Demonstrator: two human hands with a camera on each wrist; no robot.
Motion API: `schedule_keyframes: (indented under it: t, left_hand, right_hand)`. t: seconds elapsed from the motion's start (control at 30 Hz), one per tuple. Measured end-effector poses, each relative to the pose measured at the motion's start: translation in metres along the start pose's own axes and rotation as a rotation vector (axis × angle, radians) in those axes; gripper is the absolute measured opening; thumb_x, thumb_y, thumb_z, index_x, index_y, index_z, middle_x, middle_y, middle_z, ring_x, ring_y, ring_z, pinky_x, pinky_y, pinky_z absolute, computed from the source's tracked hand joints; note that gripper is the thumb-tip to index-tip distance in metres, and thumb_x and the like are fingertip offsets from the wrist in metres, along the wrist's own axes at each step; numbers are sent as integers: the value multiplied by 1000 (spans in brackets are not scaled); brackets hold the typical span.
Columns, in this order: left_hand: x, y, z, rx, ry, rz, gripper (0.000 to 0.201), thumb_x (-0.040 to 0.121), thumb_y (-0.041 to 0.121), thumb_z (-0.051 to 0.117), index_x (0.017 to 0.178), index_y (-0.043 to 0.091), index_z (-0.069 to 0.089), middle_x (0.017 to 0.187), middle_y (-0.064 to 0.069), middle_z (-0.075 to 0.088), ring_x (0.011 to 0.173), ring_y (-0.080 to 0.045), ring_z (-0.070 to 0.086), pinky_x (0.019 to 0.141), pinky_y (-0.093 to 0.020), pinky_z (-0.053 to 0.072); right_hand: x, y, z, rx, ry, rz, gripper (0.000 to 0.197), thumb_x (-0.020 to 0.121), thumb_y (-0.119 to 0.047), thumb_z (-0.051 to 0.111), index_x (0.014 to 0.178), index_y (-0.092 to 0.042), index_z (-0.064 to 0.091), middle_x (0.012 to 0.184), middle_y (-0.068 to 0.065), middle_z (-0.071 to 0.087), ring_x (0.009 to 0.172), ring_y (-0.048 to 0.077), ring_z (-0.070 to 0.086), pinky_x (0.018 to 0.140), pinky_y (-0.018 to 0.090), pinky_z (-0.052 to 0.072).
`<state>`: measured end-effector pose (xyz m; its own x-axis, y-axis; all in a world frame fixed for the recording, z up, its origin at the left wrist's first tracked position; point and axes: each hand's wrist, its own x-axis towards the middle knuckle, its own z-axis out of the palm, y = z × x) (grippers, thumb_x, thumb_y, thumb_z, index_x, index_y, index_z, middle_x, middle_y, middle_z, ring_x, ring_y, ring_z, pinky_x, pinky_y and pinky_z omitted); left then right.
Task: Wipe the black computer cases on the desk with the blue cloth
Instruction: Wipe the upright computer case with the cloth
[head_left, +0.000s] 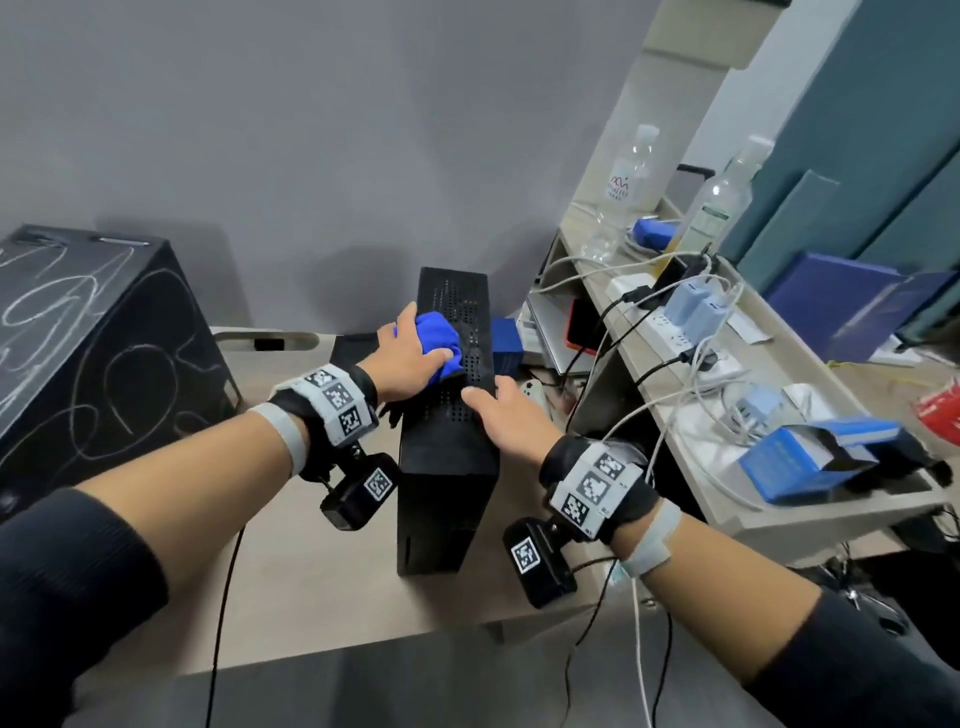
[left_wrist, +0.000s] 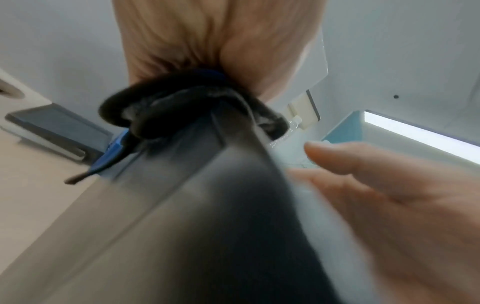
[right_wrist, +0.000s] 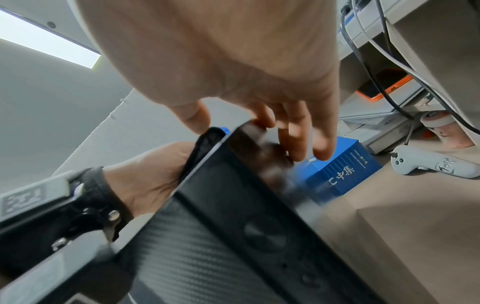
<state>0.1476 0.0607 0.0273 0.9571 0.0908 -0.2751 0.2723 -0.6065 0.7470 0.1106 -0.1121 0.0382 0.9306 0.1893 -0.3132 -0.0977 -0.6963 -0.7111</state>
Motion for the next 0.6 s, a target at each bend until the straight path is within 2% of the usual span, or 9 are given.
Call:
schedule_keyframes:
  t: [0.07,0.13,0.2,0.27,0.33,0.43,0.5,0.57,0.6]
  left_hand:
    - [9,-7,-3,-59,-25,-1,93,95,41,61,160,19,-2,162,-17,16,145,-33,29,120,-40,25]
    - [15,-14,-6,-172,-56,12,93,95,40,62,160,19,-2,161,-15,24,144,-29,32,120,-39,27]
    - [23,-21,-9,-334,-86,4,87,97,42,60,160,22,3,155,-10,37,138,-26,43,114,-40,37]
    - [22,-28,-9,-507,-121,-73,68,100,51,51,156,28,22,136,-2,55,118,-22,58,93,-36,50]
    - [13,-36,-9,-653,-182,-166,54,102,55,42,146,24,44,110,-2,65,85,-19,64,66,-29,52]
    - [-12,-61,5,-661,-346,-168,40,108,33,37,117,4,62,86,-5,72,59,-12,68,45,-19,49]
    - [-33,-82,23,-690,-440,-225,36,109,28,32,97,11,61,80,-3,68,53,-2,66,45,-14,48]
    - [-45,-96,37,-721,-488,-224,37,107,38,37,104,10,60,93,-9,67,67,-6,69,57,-16,53]
    - [-48,-97,38,-742,-468,-209,42,101,46,45,112,8,59,104,-13,68,83,-12,70,70,-22,57]
  right_hand:
    - [7,-3,2,10,-4,37,87,68,-72,47,128,-8,49,125,8,60,116,27,56,95,39,44]
    - [12,-7,4,-13,-15,61,102,60,-80,53,134,-11,45,128,4,58,117,24,56,99,40,46]
    - [15,-16,5,-54,2,89,121,48,-91,57,138,-13,38,132,6,56,120,24,55,100,43,47]
    - [9,-26,9,-108,14,123,125,51,-84,64,144,-8,25,139,10,48,126,27,50,102,44,45]
    - [3,-36,17,-172,27,164,135,57,-79,69,151,-7,5,152,17,32,137,31,38,110,46,38]
    - [1,-55,29,-300,54,271,152,51,-83,71,151,-14,-20,158,23,11,144,40,23,116,50,26]
    - [3,-68,37,-396,76,335,151,52,-82,71,151,-18,-24,157,26,10,143,42,22,117,50,24]
    - [7,-74,37,-452,119,363,146,55,-77,73,153,-19,-19,153,27,21,139,41,30,113,47,29]
    - [8,-75,38,-463,148,361,143,55,-75,73,153,-20,-15,150,27,27,135,41,35,110,46,33]
